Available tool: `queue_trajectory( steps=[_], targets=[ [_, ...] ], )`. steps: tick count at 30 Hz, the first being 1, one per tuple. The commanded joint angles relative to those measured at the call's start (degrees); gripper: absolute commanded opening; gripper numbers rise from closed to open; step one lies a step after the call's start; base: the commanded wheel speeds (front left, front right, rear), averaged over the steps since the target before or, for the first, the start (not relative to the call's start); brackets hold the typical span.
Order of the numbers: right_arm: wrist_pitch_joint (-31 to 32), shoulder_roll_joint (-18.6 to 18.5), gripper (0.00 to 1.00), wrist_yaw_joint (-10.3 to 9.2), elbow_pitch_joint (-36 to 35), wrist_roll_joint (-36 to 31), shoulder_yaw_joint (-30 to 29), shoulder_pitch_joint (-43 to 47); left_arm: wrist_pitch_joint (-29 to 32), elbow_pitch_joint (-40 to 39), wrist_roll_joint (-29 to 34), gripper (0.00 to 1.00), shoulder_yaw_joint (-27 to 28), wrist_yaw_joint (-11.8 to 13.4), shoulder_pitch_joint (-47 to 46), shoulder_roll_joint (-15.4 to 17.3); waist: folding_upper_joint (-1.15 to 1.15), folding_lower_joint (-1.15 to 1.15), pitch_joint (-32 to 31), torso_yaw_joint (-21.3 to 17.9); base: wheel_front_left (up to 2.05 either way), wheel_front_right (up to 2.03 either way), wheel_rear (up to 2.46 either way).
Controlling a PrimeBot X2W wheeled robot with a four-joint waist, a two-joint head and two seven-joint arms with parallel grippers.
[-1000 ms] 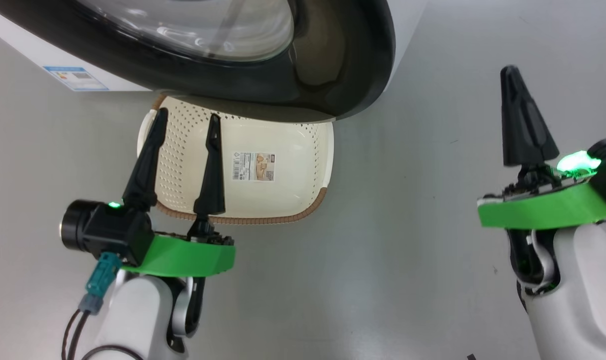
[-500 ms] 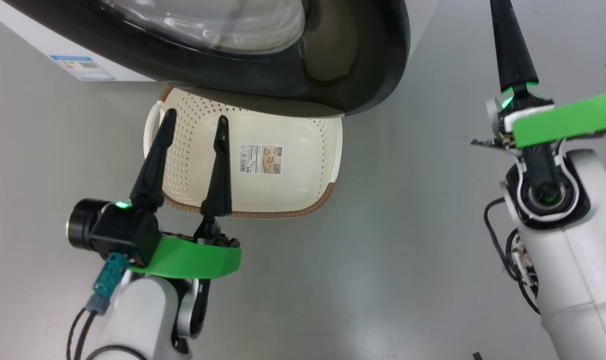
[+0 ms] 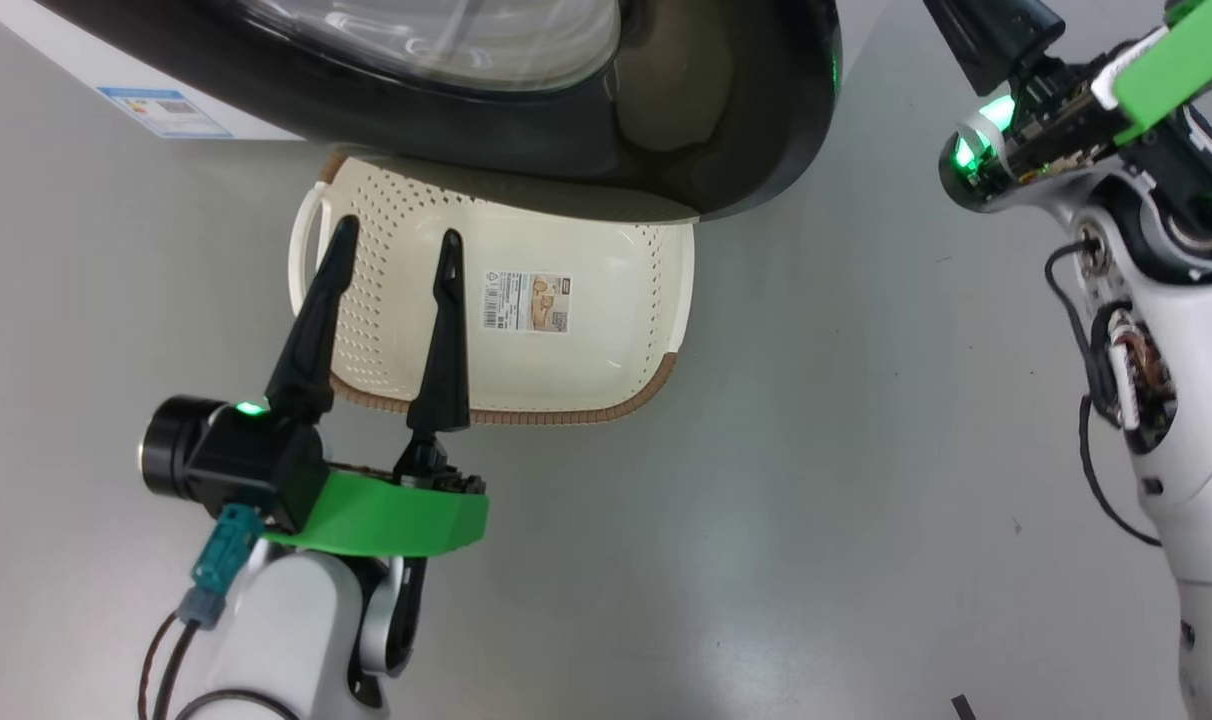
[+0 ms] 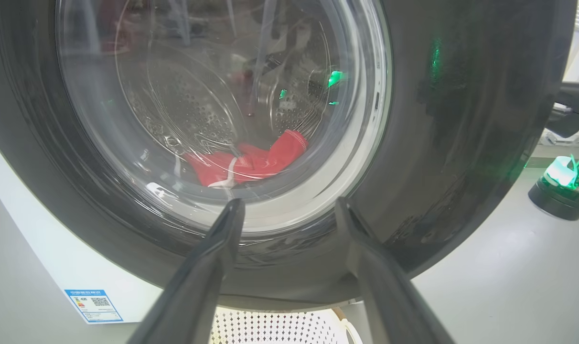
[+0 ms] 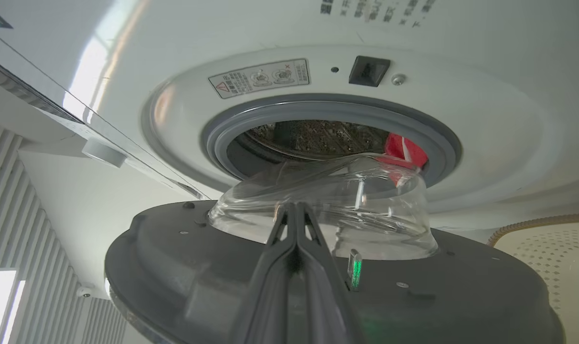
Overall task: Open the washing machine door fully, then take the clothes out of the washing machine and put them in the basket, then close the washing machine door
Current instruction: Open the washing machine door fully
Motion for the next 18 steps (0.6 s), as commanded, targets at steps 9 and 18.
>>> queue_trajectory(
  steps=[9, 18],
  targets=[
    [12.74, -1.36, 0.00, 0.40, 9.51, 9.62, 5.31, -9.40, -0.28, -1.23, -0.57, 1.00, 0.84, 0.78, -0.54, 1.05, 0.00, 0.00, 0.66, 0.76, 0.00, 0.00, 0.00],
    [16.21, -2.46, 0.00, 0.40, 8.46, 10.51, 9.33, -9.97, -0.28, -0.94, -0.88, 1.00, 0.45, 1.08, -0.40, 1.05, 0.00, 0.00, 0.18, 1.44, 0.00, 0.00, 0.00]
  ],
)
